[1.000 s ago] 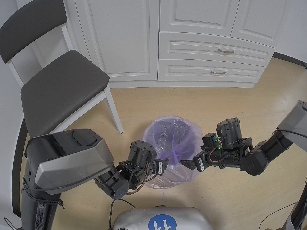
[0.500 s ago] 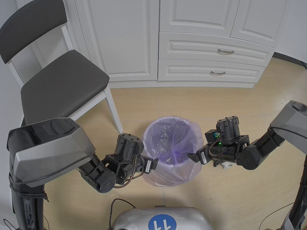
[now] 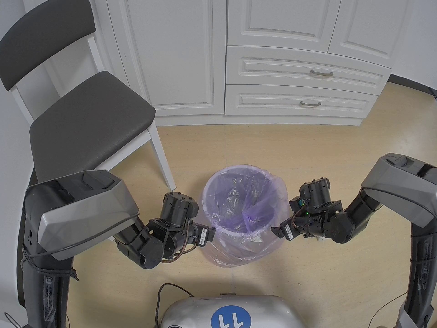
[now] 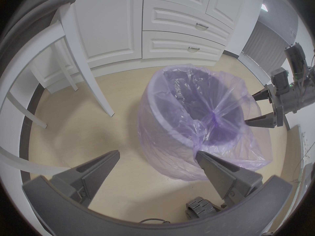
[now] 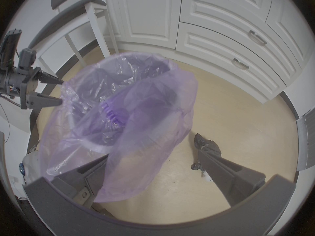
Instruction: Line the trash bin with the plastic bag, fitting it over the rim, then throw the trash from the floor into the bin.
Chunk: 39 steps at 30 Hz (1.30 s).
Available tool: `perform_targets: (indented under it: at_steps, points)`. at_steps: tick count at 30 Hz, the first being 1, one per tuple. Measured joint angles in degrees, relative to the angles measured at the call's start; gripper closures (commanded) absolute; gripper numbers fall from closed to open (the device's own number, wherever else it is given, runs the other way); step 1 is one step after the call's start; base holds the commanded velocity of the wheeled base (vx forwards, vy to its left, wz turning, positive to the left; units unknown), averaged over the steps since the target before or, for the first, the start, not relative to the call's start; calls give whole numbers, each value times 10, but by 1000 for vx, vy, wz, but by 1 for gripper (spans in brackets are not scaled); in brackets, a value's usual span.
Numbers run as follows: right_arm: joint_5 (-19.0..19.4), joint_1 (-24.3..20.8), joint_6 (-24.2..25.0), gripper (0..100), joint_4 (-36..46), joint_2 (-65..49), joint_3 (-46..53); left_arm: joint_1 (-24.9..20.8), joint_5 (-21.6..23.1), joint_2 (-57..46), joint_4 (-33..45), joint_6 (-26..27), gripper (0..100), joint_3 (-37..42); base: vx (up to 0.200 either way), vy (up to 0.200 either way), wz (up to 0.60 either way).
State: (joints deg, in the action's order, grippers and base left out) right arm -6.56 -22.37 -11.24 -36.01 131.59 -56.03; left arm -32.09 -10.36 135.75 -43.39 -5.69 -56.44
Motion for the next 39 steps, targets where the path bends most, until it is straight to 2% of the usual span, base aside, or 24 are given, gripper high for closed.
perform_targets:
  at_steps: [15,27,39]
  points:
    - [0,17,8,0,-4,65,-30,5,2,8,-9,-2,0,-4,0,0,0]
    - [0,18,42,0,-8,99,-68,20,4,14,-10,0,0,-11,0,0,0]
    - [21,12,39,0,-26,-2,5,30,5,14,-10,0,0,-15,0,0,0]
